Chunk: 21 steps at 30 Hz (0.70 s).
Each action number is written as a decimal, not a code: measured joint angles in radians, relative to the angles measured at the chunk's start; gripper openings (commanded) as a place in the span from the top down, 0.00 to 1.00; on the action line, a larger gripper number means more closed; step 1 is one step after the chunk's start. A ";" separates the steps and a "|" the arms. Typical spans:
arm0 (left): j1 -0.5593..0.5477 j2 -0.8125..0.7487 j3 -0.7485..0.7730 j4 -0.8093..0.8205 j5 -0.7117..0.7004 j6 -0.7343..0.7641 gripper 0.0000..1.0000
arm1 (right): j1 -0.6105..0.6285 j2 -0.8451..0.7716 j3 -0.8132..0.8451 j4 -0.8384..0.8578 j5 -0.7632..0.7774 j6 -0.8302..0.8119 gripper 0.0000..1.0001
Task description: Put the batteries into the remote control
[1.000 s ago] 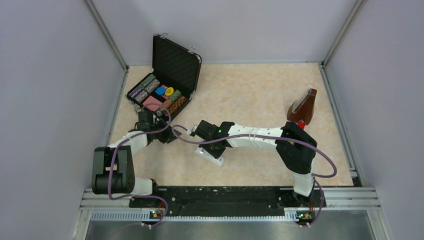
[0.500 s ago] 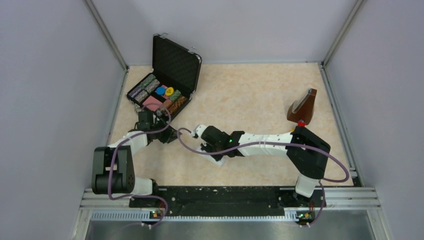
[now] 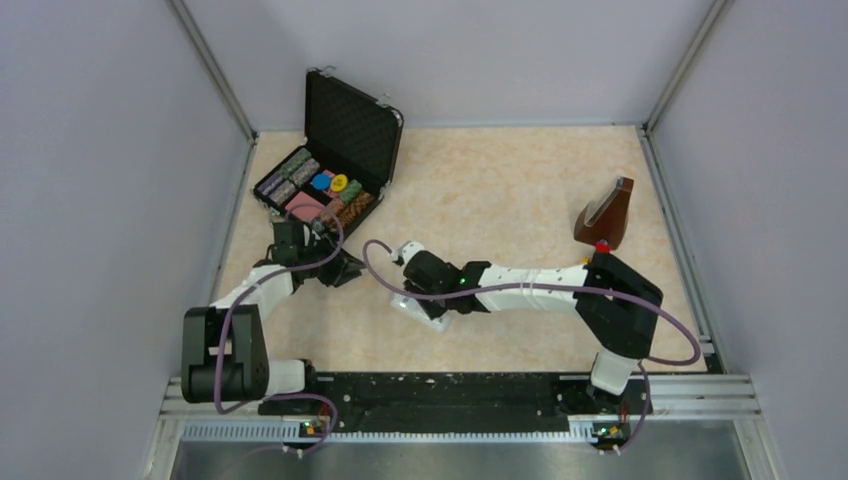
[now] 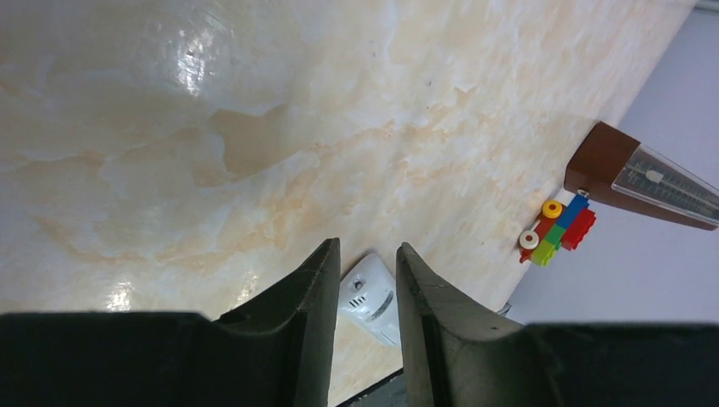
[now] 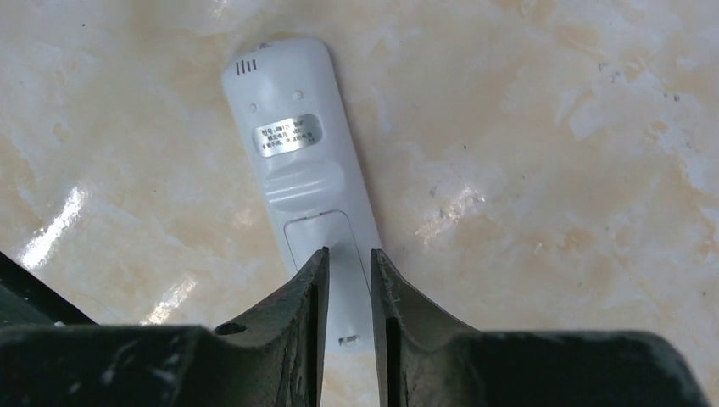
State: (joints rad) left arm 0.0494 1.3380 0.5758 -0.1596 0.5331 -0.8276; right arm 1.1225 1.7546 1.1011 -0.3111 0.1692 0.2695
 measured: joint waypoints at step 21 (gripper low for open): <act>-0.359 -0.171 -0.002 -0.072 0.031 -0.072 0.75 | -0.091 -0.332 -0.212 -0.175 -0.002 0.790 0.82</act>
State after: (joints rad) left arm -0.3092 1.1667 0.5735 -0.2321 0.5640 -0.8997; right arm 1.0313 1.4223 0.8886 -0.4862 0.1669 1.0599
